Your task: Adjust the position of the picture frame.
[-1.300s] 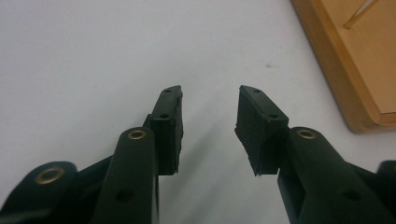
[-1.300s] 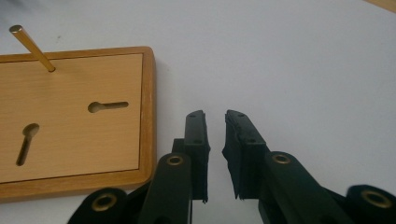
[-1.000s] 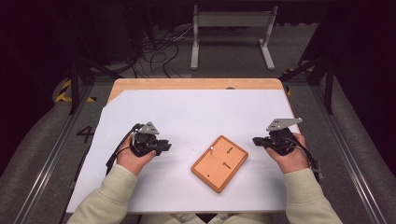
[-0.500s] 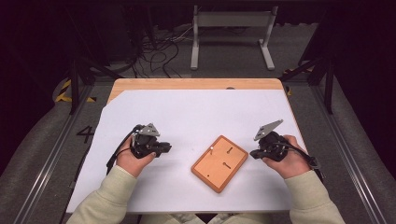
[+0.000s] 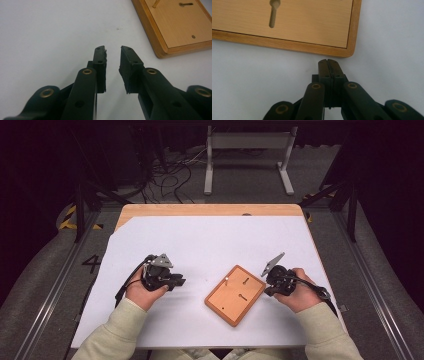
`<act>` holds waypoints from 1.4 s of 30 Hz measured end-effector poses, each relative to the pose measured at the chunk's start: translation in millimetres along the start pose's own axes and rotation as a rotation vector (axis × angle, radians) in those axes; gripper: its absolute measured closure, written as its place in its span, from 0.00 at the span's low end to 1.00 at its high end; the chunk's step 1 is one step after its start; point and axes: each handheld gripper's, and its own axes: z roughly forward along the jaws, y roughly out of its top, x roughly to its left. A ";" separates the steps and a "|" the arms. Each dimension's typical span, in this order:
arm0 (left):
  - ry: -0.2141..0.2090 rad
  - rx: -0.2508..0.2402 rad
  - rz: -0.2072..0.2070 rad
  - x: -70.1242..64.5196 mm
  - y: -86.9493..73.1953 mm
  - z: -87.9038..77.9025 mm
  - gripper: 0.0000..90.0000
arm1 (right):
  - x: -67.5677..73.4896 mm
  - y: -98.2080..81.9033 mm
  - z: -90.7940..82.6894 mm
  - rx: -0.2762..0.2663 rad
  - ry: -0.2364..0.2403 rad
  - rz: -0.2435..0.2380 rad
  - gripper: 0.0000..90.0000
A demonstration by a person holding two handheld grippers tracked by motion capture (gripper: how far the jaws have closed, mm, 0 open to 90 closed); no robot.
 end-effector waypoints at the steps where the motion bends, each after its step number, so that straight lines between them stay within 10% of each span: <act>1: 0.002 0.000 0.000 0.1 -0.4 0.0 0.82 | -0.3 0.8 1.8 0.008 -0.002 0.001 1.00; 11: 0.009 0.002 -0.008 -1.3 -5.3 -3.0 0.81 | -3.7 6.4 13.6 0.063 -0.030 0.011 1.00; 42: -0.084 0.098 0.020 -25.4 -10.0 26.8 0.92 | -21.5 57.9 32.6 -0.193 -0.188 0.008 1.00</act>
